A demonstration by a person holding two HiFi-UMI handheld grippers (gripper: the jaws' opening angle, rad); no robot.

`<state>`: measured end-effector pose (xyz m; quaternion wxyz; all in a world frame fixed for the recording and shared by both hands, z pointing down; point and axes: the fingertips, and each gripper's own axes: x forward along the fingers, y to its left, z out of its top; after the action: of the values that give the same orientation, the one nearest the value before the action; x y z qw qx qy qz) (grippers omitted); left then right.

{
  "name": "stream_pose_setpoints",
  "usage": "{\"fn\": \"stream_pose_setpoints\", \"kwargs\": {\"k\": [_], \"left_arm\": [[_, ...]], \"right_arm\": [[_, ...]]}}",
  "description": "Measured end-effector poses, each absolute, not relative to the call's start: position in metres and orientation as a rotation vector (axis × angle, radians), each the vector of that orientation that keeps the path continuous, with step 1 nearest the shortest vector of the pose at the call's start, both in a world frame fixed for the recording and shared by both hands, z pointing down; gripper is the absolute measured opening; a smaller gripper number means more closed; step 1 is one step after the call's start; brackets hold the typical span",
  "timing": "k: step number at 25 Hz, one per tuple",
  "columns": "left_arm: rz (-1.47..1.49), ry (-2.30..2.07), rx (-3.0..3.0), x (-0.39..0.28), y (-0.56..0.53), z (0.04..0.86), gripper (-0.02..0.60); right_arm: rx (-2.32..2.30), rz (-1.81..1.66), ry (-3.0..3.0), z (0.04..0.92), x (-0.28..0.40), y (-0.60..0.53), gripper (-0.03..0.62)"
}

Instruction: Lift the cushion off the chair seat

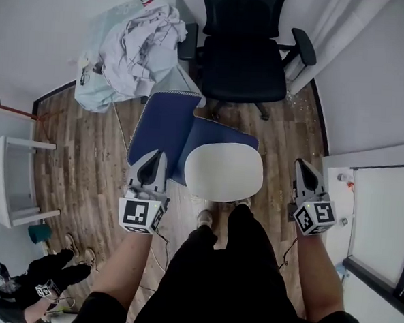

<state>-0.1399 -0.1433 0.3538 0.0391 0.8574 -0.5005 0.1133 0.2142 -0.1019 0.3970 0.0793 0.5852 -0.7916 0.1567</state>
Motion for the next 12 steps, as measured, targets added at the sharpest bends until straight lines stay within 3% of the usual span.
{"fn": "stream_pose_setpoints", "kwargs": {"k": [12], "left_arm": [[0.465,-1.456,2.622,-0.099,-0.148,0.44,0.005]], "right_arm": [[1.708,0.51,-2.362,0.466,0.216,-0.125,0.012]]}}
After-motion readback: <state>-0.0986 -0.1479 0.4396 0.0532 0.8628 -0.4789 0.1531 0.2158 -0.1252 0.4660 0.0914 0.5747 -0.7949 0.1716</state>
